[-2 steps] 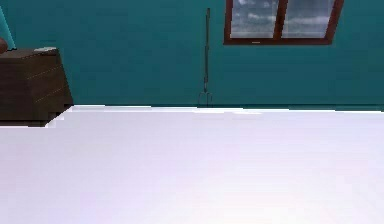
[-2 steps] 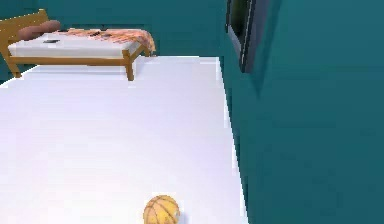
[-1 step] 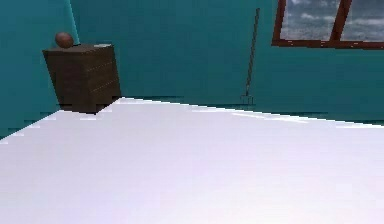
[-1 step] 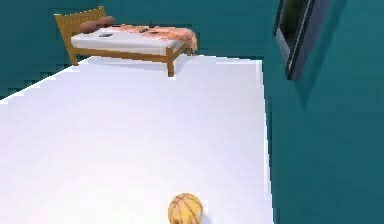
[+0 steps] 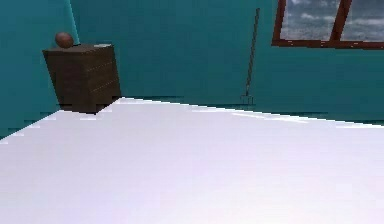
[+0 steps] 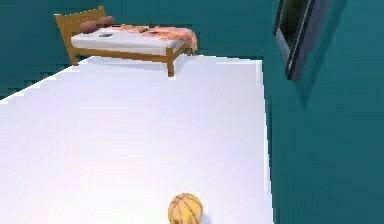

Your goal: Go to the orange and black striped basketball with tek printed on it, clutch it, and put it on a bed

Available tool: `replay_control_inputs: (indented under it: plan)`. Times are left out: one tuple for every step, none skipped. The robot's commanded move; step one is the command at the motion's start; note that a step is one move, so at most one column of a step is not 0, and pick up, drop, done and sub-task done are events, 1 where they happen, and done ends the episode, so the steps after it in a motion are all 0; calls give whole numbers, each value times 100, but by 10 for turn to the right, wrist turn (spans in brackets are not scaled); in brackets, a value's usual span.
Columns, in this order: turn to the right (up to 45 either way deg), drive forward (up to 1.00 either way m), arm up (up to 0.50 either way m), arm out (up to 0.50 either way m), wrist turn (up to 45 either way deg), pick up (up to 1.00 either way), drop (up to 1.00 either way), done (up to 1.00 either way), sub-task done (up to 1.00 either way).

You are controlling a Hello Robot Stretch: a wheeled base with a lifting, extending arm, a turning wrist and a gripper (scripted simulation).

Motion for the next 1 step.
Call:
replay_control_inputs:
  plan:
    - [0, 0, 0, 32, 0, 0, 0, 0, 0]
